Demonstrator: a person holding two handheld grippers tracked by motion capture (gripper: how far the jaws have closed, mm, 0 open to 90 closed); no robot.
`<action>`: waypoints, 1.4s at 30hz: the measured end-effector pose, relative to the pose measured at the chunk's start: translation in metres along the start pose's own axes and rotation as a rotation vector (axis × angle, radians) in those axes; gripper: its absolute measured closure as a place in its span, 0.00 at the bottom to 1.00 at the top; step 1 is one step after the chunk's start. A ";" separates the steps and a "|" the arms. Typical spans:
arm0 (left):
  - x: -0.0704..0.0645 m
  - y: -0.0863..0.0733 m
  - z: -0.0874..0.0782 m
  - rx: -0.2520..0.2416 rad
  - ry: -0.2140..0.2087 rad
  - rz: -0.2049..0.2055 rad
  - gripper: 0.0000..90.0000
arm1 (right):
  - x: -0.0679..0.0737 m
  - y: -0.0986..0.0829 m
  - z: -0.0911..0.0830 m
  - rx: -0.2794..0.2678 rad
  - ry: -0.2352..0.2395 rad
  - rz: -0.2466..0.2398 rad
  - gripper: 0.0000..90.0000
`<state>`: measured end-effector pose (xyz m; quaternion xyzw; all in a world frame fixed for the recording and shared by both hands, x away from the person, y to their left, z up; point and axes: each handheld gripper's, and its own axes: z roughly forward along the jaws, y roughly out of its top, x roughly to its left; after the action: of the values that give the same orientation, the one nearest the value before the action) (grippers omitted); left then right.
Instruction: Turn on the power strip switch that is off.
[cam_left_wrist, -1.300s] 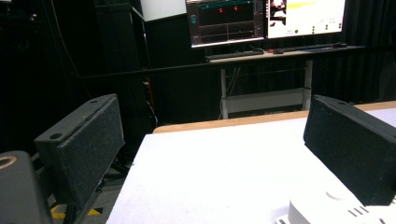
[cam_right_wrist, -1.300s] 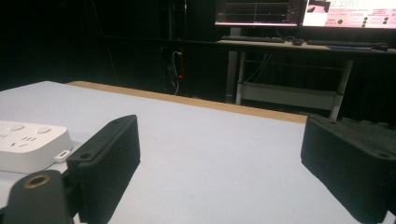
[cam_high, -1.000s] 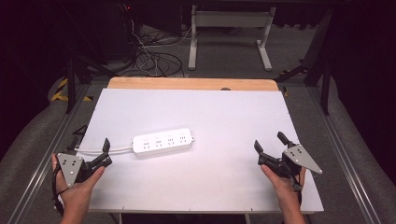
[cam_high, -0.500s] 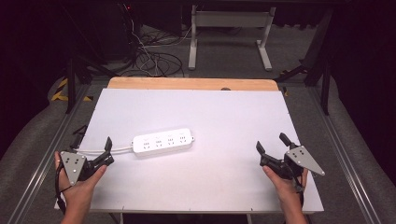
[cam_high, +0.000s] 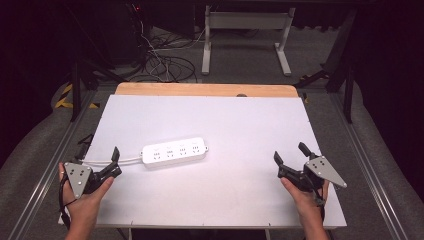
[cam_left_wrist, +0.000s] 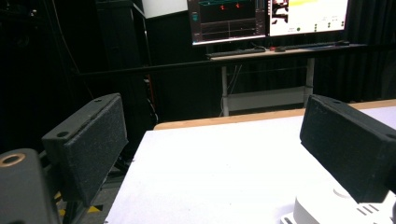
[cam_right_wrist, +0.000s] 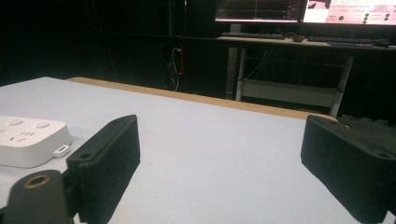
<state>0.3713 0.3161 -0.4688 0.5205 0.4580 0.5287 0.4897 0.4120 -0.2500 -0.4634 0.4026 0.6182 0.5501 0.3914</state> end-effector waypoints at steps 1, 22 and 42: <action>0.000 0.000 0.000 0.002 0.001 0.002 0.09 | 0.000 0.000 0.000 0.000 0.000 0.000 0.14; 0.000 -0.001 -0.001 0.006 -0.002 -0.003 0.10 | 0.001 0.001 -0.001 -0.003 -0.001 -0.001 0.14; 0.003 -0.001 -0.002 0.007 0.007 -0.003 0.11 | 0.005 0.001 0.003 0.008 0.014 -0.009 0.14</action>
<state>0.3693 0.3190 -0.4700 0.5198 0.4623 0.5282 0.4869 0.4131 -0.2442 -0.4632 0.3976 0.6250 0.5485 0.3879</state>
